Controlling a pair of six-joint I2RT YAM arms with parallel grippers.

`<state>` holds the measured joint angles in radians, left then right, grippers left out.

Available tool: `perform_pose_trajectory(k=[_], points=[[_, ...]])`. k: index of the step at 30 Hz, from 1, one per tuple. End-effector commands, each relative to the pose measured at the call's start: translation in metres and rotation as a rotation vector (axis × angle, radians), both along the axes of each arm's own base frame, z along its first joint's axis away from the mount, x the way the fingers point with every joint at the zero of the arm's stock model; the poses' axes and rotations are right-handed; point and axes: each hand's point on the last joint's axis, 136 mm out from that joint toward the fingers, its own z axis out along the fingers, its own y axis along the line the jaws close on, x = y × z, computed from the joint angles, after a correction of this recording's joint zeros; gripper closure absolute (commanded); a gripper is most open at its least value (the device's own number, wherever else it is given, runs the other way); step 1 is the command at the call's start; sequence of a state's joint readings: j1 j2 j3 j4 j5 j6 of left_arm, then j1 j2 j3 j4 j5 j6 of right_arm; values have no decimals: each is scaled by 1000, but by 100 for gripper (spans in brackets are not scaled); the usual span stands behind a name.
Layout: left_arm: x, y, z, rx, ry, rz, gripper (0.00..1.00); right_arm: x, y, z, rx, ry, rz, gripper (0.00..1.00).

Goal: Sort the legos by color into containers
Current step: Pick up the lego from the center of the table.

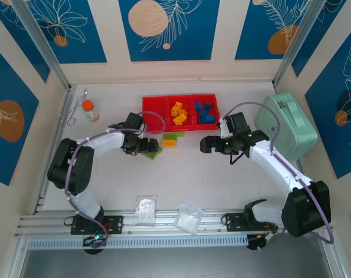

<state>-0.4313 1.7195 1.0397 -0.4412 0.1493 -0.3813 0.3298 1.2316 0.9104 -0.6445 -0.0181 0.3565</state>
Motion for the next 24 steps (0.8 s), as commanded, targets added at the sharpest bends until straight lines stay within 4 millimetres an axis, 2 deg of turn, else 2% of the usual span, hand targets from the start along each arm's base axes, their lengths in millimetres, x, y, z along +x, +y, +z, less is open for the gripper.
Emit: perform_pose_trajectory(k=[1, 6, 10, 24], points=[[-13, -2, 0, 77, 9, -179, 3, 2, -2, 11, -4, -23, -1, 1], [-14, -2, 5, 108, -35, -276, 1, 4, -1, 8, -4, -16, -2, 1], [-21, -12, 3, 90, -37, -389, 3, 6, 1, 8, 0, -10, 1, 1], [-6, -17, -15, 174, -40, -466, 8, 7, 1, 8, -15, -3, 2, 1]])
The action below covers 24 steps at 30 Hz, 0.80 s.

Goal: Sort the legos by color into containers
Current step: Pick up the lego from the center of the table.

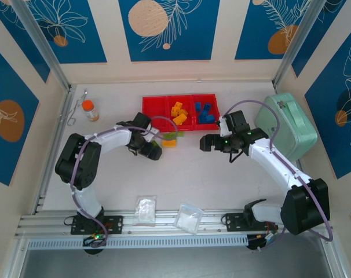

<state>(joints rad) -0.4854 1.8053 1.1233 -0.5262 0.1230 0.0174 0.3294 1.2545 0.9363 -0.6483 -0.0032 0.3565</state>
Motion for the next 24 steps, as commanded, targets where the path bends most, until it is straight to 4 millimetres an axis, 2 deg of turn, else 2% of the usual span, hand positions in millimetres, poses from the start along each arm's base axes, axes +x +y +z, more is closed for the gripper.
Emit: perform_pose_trajectory(k=[1, 12, 14, 19, 24], points=[[0, -2, -6, 40, 14, -44, 10, 1, 2, 5, -3, 0, 8, 1], [-13, 4, -23, 86, 61, -13, 22, 6, 4, 7, -6, -3, 17, 1], [-16, 4, -24, 107, 59, -20, 29, 7, 4, 8, -4, -4, 15, 1], [-19, 1, -16, 128, 9, -7, 39, 7, 4, 7, -6, -7, 9, 1], [-13, 13, 2, 151, -53, 70, 48, 6, 1, 8, -16, -18, 1, 1]])
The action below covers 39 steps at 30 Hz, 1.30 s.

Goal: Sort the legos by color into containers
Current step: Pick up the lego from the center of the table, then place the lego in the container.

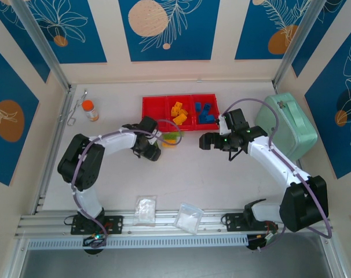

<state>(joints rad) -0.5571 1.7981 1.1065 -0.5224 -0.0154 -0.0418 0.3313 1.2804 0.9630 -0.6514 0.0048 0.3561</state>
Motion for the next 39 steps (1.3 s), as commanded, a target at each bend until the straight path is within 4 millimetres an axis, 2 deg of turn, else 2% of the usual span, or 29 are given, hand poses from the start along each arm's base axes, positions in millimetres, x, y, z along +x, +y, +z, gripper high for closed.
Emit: perform_pose_trajectory(k=[1, 7, 12, 16, 20, 24, 28, 33, 36, 39], points=[[-5, 15, 11, 43, -20, 64, 49, 0, -2, 7, -12, -22, 2, 1], [3, 20, 42, -21, -68, 152, 52, 0, -6, 11, -13, -42, -10, 1], [28, 16, 75, -120, -111, 206, 52, 4, -7, 16, -9, -59, -13, 1], [68, 17, 95, -137, -156, 248, 54, 4, -8, 19, -2, -69, -17, 1], [114, 15, 104, -161, -165, 313, 56, 1, -10, 18, 4, -74, -21, 1], [154, 6, 121, -172, -224, 352, 55, -2, -17, 16, 1, -75, -34, 1], [186, 2, 125, -169, -267, 407, 53, -3, -20, 18, 18, -79, -43, 1], [214, -5, 119, -180, -308, 444, 49, -5, -22, 23, 17, -91, -45, 1], [223, -7, 113, -184, -310, 464, 45, -7, -23, 24, 19, -96, -51, 1], [223, -7, 112, -187, -302, 476, 43, -7, -24, 23, 18, -92, -63, 1]])
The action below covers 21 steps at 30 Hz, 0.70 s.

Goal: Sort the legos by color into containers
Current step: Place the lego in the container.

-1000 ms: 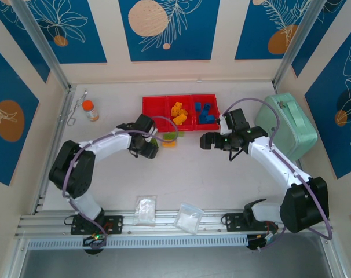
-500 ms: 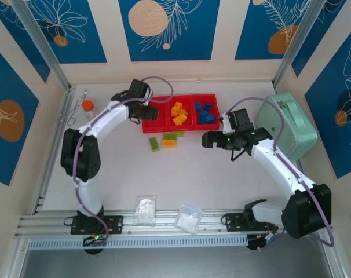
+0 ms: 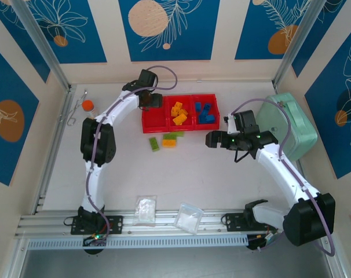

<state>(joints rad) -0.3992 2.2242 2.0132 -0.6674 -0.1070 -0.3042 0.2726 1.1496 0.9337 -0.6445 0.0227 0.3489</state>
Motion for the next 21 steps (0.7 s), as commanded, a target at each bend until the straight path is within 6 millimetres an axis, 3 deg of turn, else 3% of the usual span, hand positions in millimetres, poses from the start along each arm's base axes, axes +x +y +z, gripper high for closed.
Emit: perform_pose_trajectory(k=[1, 8, 10, 16, 21], points=[[3, 3, 9, -14, -10, 40, 41, -7, -3, -4, 0, 18, -7, 1], [-17, 4, 36, -58, -58, 2, 6, -4, -7, 1, 7, 21, -40, 1], [-23, 7, 43, -57, -57, 3, 0, -3, -5, 2, 18, 26, -39, 1], [-61, 16, 58, -97, -77, 0, 1, -2, 1, 4, 50, 36, -28, 1], [-121, 29, 35, -129, -32, -6, 1, -6, 7, 4, 71, 41, 5, 1]])
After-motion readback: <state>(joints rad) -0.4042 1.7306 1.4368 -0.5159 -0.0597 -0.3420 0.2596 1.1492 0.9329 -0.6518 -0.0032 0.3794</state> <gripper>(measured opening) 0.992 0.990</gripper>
